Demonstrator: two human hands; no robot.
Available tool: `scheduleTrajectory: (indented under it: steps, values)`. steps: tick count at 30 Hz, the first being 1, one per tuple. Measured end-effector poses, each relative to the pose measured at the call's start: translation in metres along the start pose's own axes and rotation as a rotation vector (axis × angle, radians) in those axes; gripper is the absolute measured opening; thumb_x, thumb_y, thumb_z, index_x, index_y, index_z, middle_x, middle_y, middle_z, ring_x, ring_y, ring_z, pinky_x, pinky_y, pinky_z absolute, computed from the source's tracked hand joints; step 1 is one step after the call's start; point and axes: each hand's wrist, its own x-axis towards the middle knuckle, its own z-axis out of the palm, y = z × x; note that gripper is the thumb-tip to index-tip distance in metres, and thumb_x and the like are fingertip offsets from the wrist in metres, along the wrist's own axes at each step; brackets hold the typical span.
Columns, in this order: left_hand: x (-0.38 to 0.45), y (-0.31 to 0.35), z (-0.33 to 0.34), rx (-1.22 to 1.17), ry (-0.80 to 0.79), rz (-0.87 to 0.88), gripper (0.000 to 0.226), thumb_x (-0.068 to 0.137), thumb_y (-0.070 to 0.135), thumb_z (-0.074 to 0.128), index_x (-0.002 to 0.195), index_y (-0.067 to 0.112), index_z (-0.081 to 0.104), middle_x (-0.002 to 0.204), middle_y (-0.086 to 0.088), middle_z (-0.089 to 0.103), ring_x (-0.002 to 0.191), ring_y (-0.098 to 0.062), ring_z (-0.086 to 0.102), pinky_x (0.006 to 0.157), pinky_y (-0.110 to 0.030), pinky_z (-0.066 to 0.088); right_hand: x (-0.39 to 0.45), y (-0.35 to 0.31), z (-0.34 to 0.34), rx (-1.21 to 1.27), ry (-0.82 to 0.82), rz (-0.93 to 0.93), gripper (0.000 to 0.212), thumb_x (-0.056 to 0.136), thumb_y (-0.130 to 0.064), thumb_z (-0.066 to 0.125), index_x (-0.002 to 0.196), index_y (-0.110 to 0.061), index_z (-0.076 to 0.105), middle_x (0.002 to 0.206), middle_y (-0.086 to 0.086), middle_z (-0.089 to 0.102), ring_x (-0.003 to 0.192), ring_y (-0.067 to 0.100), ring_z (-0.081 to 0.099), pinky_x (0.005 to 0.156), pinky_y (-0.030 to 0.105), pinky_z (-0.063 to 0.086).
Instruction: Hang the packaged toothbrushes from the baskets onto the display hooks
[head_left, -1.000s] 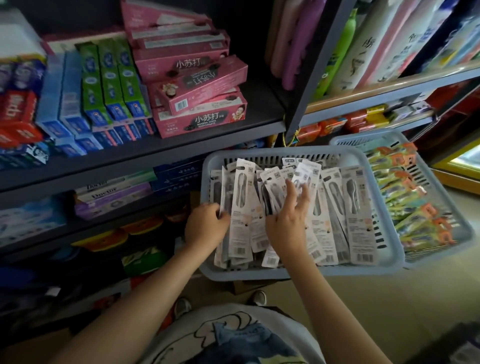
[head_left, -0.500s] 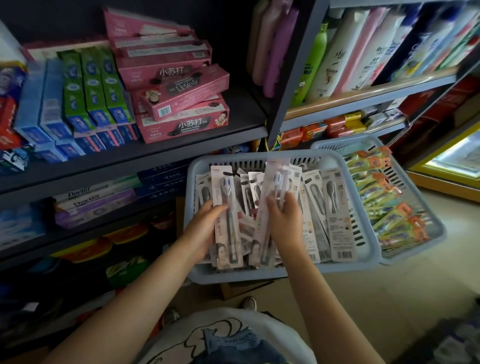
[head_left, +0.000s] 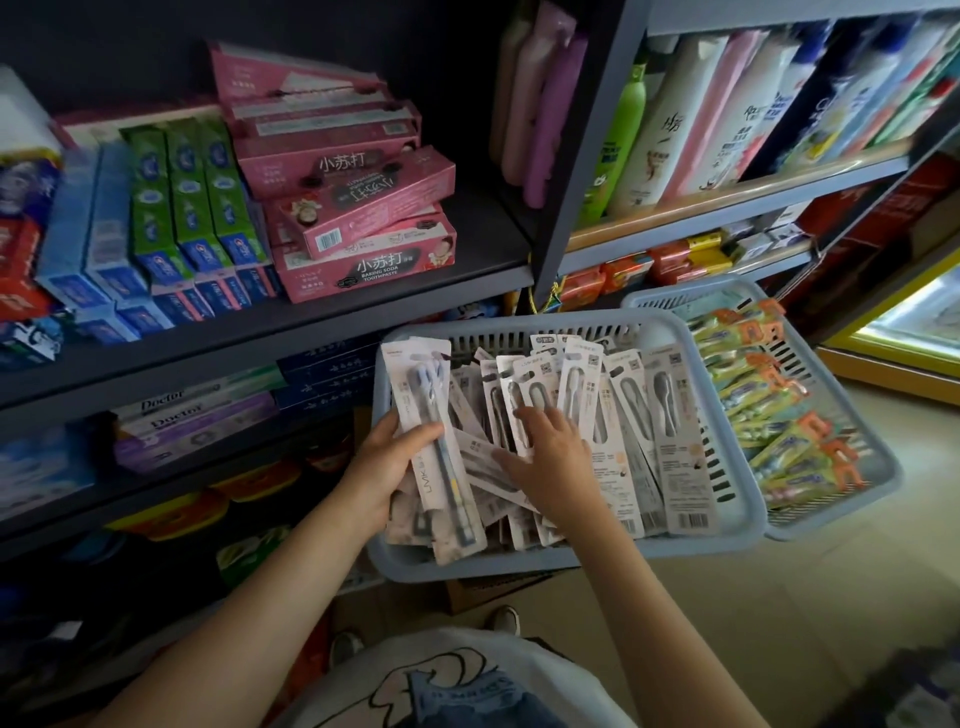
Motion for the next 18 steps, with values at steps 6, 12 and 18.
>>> scheduleTrajectory:
  steps: [6,12,18]
  values:
    - [0.003,0.001,-0.003,-0.077,-0.048,-0.053,0.013,0.100,0.022,0.059,0.110,0.032,0.061,0.091,-0.003,0.076,0.080,-0.018,0.073,0.061,-0.032,0.057,-0.002,-0.002,0.020,-0.141,-0.087,0.016,0.041,0.093,-0.036,0.068,0.126,-0.017,0.053,0.117,0.001,0.062,0.108,0.024,0.060,0.100,0.044,0.046]
    - [0.010,-0.004,-0.005,-0.086,-0.097,-0.112,0.023,0.100,0.030,0.059,0.122,0.027,0.061,0.096,-0.007,0.078,0.086,-0.024,0.076,0.064,-0.035,0.059,0.009,0.007,-0.005,0.374,0.109,0.236,0.022,0.101,-0.018,0.056,0.080,-0.012,0.058,0.075,-0.001,0.060,0.057,0.013,0.052,0.046,0.016,0.042]
    - [0.027,-0.014,0.008,-0.054,-0.129,-0.174,0.034,0.098,0.025,0.063,0.132,0.019,0.060,0.114,-0.017,0.074,0.106,-0.035,0.071,0.090,-0.047,0.057,0.018,0.019,-0.021,0.023,0.105,0.433,0.082,0.091,-0.055,0.066,0.148,-0.008,0.032,0.143,0.017,0.038,0.134,0.032,0.038,0.108,0.043,0.038]
